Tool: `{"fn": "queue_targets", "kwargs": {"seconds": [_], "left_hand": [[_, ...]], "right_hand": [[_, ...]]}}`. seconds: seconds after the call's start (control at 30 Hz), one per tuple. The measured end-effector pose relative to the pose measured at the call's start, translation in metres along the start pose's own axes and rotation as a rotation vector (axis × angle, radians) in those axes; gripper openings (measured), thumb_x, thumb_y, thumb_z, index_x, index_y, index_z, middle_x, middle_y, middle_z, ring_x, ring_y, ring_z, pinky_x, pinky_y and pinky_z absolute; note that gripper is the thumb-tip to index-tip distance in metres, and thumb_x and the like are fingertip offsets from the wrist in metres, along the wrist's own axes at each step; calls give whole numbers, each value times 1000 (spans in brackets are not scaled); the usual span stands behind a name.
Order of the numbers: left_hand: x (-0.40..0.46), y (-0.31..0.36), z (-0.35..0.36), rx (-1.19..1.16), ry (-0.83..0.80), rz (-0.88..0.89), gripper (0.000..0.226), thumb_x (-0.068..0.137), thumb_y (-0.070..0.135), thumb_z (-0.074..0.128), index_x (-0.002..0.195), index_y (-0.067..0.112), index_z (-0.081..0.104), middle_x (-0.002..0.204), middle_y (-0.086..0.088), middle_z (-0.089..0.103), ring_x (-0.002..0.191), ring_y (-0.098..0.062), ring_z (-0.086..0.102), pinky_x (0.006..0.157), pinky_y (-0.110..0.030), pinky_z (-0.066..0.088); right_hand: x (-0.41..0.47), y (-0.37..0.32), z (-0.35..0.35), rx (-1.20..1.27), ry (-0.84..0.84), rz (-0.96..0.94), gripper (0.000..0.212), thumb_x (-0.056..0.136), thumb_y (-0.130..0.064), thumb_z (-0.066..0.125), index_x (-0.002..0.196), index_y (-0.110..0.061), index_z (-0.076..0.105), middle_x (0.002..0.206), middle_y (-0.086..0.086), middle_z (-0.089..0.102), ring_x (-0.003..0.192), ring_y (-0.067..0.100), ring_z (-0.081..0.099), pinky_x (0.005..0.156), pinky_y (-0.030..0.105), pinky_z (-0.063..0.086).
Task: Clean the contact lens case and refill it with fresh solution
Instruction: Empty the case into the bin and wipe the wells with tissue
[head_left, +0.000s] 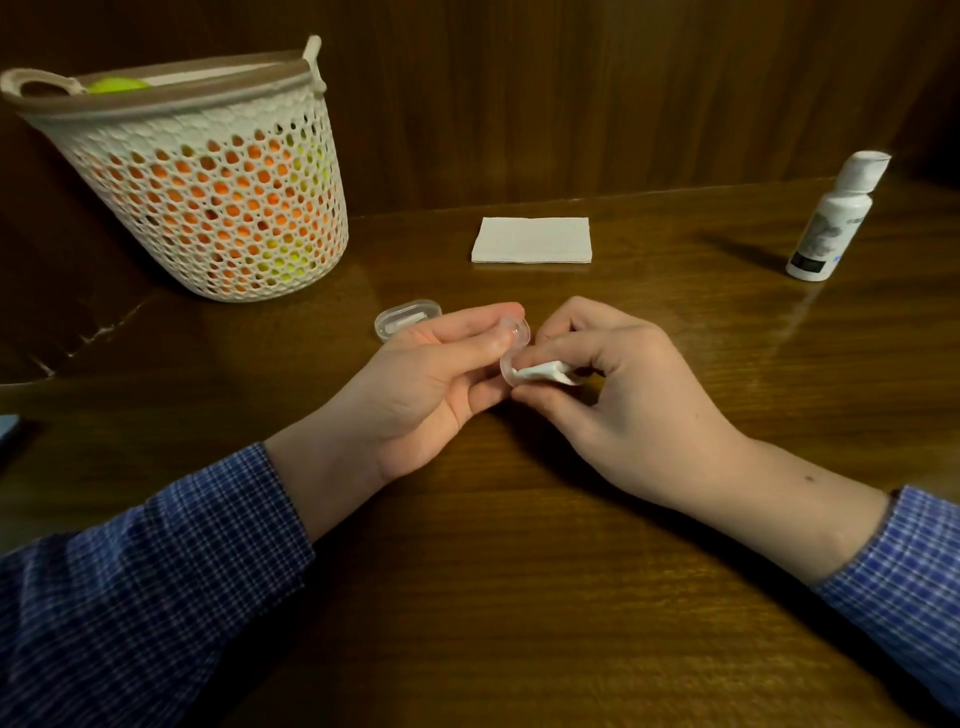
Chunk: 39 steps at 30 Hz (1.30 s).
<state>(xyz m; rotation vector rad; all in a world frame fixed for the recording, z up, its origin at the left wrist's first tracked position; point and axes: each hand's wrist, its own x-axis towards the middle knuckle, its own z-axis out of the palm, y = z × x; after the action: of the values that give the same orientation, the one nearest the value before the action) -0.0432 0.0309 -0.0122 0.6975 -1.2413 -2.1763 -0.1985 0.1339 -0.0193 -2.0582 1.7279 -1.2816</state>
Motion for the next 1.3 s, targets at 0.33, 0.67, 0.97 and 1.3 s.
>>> {"fn": "queue_targets", "kwargs": {"seconds": [0.33, 0.67, 0.97, 1.3], "left_hand": [[1, 2, -3, -4, -53, -16, 28, 83, 9, 65, 109, 15, 69, 128, -13, 72, 112, -21, 73, 81, -28, 61], [0, 4, -3, -64, -140, -117, 40, 95, 5, 56, 135, 3, 63, 111, -13, 74, 94, -15, 75, 75, -24, 62], [0, 0, -5, 107, -150, -76, 40, 96, 6, 56, 135, -1, 61, 119, -13, 73, 99, -16, 73, 79, -26, 60], [-1, 1, -5, 191, -96, 42, 38, 81, 14, 72, 118, 16, 73, 109, -10, 78, 101, -22, 76, 80, -28, 61]], "right_hand": [[6, 3, -14, 98, -84, 63, 15, 86, -30, 78, 101, -29, 80, 96, -15, 72, 96, 0, 67, 83, 12, 51], [7, 7, -19, 36, 70, -42, 22, 93, -17, 69, 113, -20, 78, 98, -1, 66, 92, 13, 62, 75, 24, 54], [6, 3, -22, 71, -129, 59, 20, 95, -15, 67, 106, -24, 80, 99, -5, 66, 97, 10, 63, 85, 21, 53], [23, 16, -39, 931, -207, 706, 25, 91, -2, 60, 112, 7, 70, 85, 17, 68, 62, 14, 55, 60, 26, 47]]}}
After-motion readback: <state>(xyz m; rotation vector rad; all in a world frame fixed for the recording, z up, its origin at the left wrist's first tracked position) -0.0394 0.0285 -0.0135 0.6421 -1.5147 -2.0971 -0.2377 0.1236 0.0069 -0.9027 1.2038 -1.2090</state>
